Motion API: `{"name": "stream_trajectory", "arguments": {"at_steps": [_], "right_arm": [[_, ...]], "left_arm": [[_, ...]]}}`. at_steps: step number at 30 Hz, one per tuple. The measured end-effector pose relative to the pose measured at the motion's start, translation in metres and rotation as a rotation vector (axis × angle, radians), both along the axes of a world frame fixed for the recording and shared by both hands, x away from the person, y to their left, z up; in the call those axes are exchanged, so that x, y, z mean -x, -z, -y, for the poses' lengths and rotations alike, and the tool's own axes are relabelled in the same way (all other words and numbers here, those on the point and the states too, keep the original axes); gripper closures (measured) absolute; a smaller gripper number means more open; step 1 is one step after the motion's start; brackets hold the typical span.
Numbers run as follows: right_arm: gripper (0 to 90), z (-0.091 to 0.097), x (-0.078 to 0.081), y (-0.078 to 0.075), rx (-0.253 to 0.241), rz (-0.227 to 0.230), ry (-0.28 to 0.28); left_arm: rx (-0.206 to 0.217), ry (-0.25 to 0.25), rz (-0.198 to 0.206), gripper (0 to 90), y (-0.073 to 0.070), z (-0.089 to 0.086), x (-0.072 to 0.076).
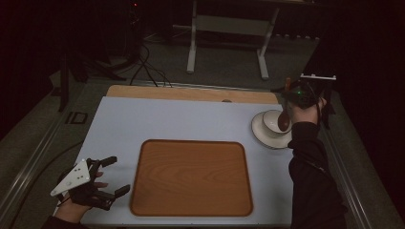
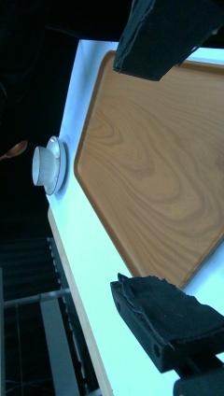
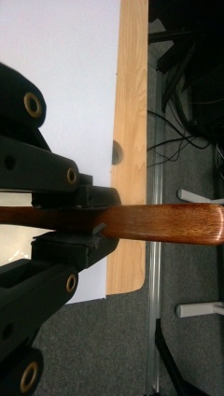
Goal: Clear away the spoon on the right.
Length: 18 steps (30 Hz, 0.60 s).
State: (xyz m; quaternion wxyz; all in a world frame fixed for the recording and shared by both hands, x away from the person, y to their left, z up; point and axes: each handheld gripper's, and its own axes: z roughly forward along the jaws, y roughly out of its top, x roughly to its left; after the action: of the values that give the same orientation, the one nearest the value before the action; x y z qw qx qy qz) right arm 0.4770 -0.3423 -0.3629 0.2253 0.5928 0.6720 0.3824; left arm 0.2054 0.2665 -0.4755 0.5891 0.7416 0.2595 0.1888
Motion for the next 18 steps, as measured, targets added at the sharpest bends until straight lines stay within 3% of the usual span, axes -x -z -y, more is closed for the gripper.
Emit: {"name": "stream_trajectory", "arguments": {"at_steps": [3, 8, 18], "right_arm": [[78.8, 0.001, 0.007, -0.004, -0.01, 0.0, 0.003], [78.7, 0.0, 0.018, -0.01, 0.013, -0.003, 0.017], [78.7, -0.007, 0.042, -0.01, -0.033, 0.004, 0.012]], "left_arm": [[0.002, -0.001, 0.002, 0.0, 0.0, 0.0, 0.0], [0.0, -0.002, 0.001, 0.0, 0.0, 0.0, 0.0], [-0.002, -0.004, 0.002, 0.0, 0.0, 0.001, 0.001]]}}
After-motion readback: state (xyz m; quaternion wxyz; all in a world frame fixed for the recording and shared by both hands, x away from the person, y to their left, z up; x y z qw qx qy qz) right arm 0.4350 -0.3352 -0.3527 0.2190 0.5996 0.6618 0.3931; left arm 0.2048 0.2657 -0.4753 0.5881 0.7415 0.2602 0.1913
